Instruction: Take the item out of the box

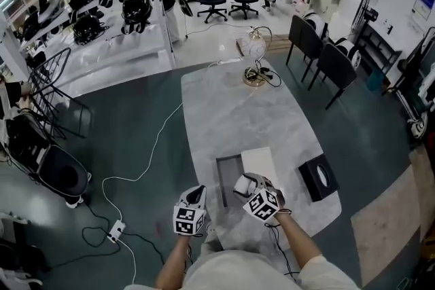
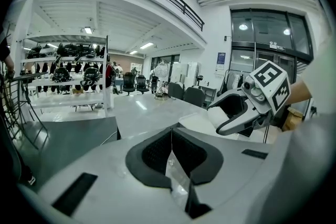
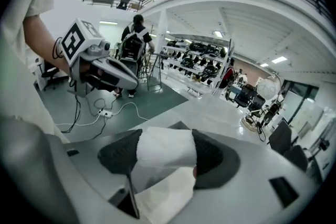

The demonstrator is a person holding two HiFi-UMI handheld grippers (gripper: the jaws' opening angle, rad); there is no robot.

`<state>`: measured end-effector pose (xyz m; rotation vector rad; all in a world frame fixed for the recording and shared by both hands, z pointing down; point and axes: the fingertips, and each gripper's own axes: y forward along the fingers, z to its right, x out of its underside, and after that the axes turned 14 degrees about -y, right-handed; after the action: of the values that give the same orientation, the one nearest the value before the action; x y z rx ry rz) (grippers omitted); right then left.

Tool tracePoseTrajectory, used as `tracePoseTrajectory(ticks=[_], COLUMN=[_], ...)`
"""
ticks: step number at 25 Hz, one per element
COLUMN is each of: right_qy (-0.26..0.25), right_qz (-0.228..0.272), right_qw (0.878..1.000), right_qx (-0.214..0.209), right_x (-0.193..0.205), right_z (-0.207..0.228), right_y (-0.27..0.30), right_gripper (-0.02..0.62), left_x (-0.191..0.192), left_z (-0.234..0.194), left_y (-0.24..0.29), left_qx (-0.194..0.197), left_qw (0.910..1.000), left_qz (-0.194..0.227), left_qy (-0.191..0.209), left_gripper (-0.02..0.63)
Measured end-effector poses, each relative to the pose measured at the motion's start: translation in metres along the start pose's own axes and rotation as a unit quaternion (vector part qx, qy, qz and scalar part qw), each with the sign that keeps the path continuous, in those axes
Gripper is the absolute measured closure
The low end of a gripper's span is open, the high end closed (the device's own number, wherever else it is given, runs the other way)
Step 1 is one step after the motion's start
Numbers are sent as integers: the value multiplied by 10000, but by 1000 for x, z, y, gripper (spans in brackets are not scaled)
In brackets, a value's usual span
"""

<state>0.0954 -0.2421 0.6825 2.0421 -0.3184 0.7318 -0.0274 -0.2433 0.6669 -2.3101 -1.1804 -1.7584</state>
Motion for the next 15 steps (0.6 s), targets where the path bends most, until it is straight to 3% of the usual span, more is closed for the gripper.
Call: tracePoseTrajectory(ticks=[8, 15], right_qy=[666, 1254], right_qz=[444, 753], right_qw=[9947, 9817], right_qx=[650, 1222], right_x=[-8, -3], right_z=[19, 34], right_y=[-38, -74], right_gripper=[298, 298], left_x=[-17, -25], left_z=[14, 27], left_y=[-6, -4], left_qx=[89, 174], left_qw=[9997, 9992], left_qz=[151, 248], left_qy=[187, 274], left_gripper=[591, 591])
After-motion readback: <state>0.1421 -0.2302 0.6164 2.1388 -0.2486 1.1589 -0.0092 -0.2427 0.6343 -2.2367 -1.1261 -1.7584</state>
